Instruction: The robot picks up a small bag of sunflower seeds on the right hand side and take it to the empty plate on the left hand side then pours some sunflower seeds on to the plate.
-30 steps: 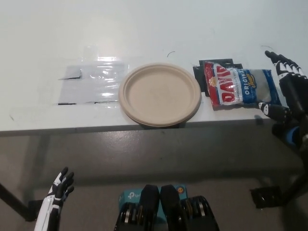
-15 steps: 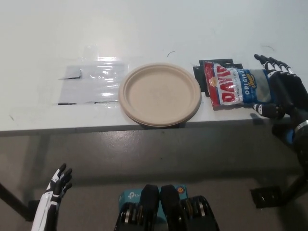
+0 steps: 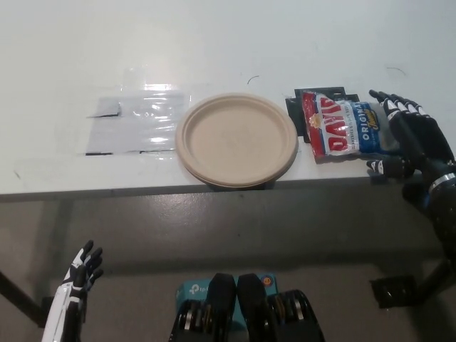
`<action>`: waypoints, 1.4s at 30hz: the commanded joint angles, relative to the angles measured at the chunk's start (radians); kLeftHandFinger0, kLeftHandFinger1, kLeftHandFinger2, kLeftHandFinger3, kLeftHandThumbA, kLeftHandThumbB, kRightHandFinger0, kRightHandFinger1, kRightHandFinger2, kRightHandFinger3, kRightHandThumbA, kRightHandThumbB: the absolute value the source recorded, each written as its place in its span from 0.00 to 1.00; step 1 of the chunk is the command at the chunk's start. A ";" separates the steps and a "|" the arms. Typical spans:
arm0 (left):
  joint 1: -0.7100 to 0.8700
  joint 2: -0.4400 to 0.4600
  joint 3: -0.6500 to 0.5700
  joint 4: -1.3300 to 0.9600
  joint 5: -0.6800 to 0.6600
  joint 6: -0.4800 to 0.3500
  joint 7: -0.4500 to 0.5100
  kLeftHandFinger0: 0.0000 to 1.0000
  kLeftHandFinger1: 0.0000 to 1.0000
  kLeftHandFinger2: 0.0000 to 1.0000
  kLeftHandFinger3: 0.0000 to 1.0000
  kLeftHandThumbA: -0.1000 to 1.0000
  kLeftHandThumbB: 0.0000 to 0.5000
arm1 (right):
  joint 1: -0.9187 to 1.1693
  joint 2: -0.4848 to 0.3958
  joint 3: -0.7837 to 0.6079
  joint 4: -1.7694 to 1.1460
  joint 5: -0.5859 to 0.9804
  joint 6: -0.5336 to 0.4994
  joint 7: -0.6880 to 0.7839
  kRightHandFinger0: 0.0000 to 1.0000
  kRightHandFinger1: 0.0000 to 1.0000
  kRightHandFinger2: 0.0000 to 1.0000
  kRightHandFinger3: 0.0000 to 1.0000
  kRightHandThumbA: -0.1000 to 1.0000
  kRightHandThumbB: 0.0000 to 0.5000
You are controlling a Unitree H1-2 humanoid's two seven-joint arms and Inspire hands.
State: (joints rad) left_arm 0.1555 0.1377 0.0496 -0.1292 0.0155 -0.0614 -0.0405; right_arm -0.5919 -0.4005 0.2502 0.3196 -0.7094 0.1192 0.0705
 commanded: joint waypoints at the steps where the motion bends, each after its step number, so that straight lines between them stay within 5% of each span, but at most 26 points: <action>1: -0.007 0.016 0.002 -0.029 -0.015 -0.018 -0.017 1.00 1.00 1.00 1.00 1.00 0.20 | -0.062 -0.014 0.004 0.009 -0.039 0.011 -0.041 1.00 1.00 1.00 1.00 0.93 0.97; 42: -0.002 0.016 0.005 -0.014 -0.030 -0.072 -0.017 1.00 1.00 1.00 1.00 1.00 0.08 | -0.150 0.032 0.054 0.242 -0.044 -0.018 -0.142 1.00 1.00 1.00 1.00 0.95 0.93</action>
State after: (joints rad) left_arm 0.1561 0.1389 0.0513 -0.1288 0.0037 -0.0780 -0.0406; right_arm -0.6815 -0.3642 0.2957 0.5474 -0.7410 0.1158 -0.0347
